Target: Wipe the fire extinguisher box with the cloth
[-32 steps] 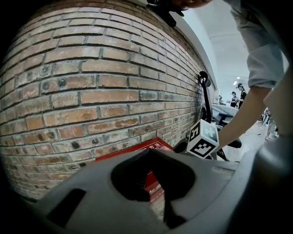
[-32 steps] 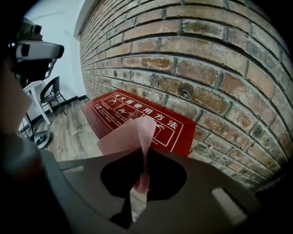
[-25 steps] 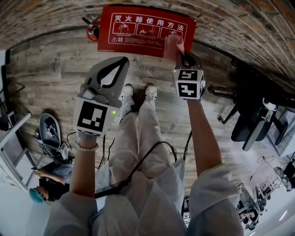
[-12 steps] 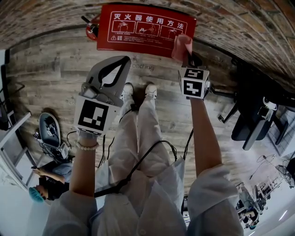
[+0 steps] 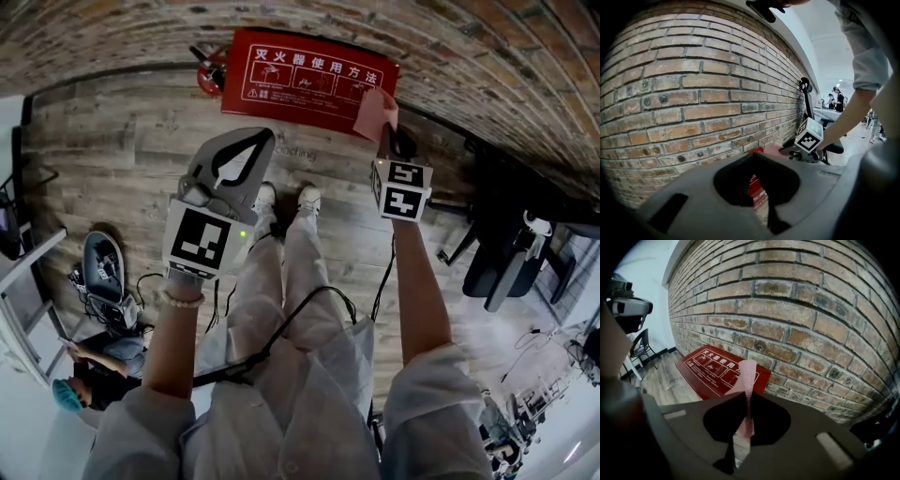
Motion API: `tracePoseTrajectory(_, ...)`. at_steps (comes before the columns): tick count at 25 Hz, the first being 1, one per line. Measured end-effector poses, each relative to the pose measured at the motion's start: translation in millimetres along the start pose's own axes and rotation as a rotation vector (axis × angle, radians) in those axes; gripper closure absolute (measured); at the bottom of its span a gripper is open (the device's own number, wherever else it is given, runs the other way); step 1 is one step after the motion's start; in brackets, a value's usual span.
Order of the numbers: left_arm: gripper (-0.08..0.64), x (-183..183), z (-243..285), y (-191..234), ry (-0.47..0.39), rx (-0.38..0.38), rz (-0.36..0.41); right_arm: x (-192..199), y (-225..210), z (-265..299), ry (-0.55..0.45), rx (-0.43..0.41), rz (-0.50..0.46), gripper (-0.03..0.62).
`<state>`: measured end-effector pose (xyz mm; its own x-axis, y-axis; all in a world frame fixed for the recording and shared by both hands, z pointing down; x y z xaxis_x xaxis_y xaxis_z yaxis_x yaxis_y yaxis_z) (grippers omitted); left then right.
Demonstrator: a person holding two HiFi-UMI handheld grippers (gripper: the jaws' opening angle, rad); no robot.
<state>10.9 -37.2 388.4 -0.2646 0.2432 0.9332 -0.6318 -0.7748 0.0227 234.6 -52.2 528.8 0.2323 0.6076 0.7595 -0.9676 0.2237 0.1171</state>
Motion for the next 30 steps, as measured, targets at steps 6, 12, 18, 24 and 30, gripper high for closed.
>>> tracePoseTrajectory(6, 0.563, -45, -29, 6, -0.036, -0.009, 0.047, -55, 3, -49, -0.083, -0.02, 0.007, 0.571)
tracePoseTrajectory(12, 0.563, -94, -55, 8, -0.072, -0.012, 0.099, -111, 11, -95, -0.174, -0.052, 0.026, 0.571)
tracePoseTrajectory(18, 0.563, -141, -84, 13, -0.121, -0.053, 0.119, -169, 16, -143, -0.282, -0.076, 0.018, 0.571)
tracePoseTrajectory(24, 0.563, -181, -108, 18, -0.164, -0.059, 0.151, -220, 23, -194, -0.385, -0.095, 0.029, 0.571)
tracePoseTrajectory(30, 0.563, -217, -125, 14, -0.216, -0.079, 0.164, -255, 29, -235, -0.46, -0.103, -0.01, 0.571)
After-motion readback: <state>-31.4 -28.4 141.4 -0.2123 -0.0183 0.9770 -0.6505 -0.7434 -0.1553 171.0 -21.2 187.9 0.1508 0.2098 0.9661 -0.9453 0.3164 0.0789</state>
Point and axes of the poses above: the fingertips, and each gripper's own axes: z forward along the fingers, y to its left, x out of its underside, the point moved 2 cm from there along -z, backward along the fingers, and after that the axes turned 7 degrees about -y, right-handed, at the moved point
